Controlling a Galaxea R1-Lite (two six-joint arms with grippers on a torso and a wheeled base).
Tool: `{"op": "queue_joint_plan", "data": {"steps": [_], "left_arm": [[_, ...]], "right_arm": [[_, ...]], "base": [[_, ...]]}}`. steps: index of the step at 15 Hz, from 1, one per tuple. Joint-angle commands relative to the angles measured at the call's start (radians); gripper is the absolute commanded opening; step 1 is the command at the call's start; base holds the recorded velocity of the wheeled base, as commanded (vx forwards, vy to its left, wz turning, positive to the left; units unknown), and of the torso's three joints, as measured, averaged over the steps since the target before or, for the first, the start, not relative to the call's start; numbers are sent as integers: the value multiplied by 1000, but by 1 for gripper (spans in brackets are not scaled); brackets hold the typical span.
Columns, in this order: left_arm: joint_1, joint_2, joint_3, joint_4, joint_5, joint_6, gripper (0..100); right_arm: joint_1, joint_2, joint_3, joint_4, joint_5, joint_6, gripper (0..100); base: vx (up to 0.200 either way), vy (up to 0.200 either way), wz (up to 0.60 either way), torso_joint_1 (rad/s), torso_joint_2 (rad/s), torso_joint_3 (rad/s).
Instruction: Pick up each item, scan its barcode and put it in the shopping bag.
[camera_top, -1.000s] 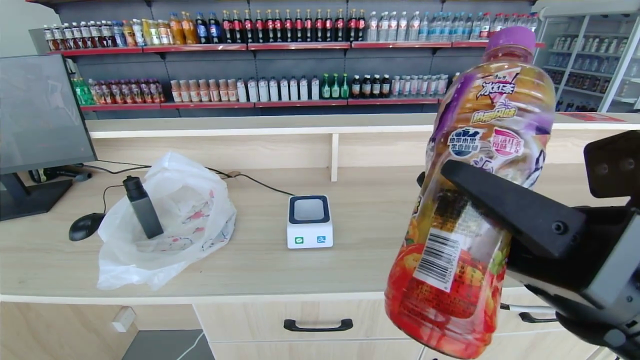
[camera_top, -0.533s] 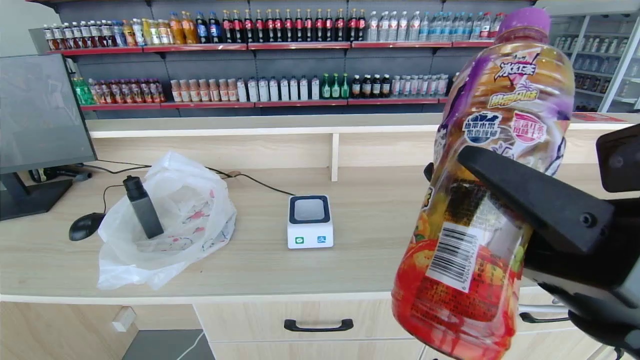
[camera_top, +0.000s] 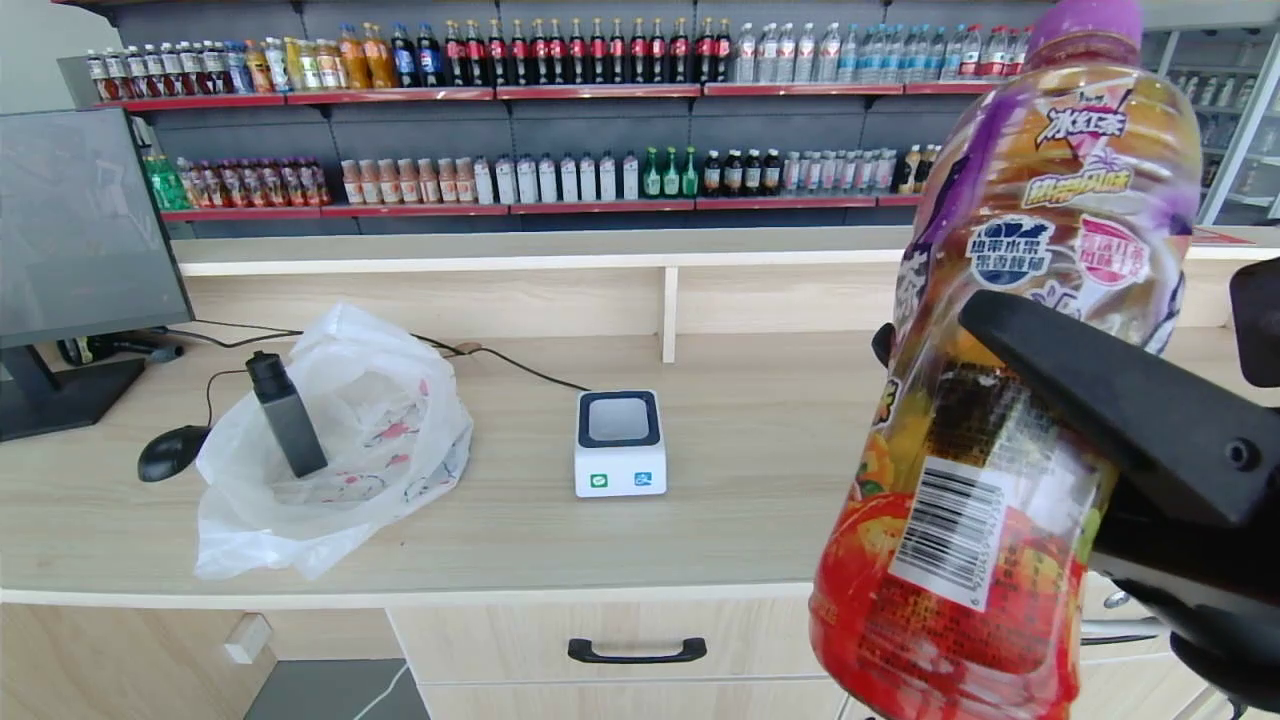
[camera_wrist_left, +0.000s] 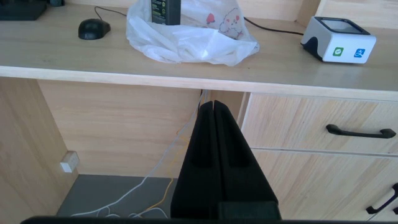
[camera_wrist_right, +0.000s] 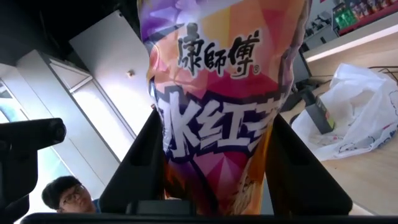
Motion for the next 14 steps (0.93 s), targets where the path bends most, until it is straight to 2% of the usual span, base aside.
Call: {"op": "queue_joint_plan", "data": {"steps": [1,4,9,11,13,14], "left_arm": [[0,0,0,0,0,0,0],[0,0,2,0,0,-3,0],[0,0,0,0,0,-5,0],[0,0,0,0,0,-5,0],[0,0,0,0,0,-3,0],[0,0,0,0,0,-2,0]], "right_arm": [[1,-9,5,-1,1,0,0],[1,-13,5,-1,37,-6,0],[4,27,14,-1,37,-121,0],[-29,42,2,-1,47,-221,0],[-101,79,34,-1,113,-390,0],[-116,80,54,-1,134,-419,0]], "base": [[0,0,0,0,0,0],[0,0,0,0,0,0],[0,0,0,0,0,0],[0,0,0,0,0,0],[0,0,0,0,0,0],[0,0,0,0,0,0]]}}
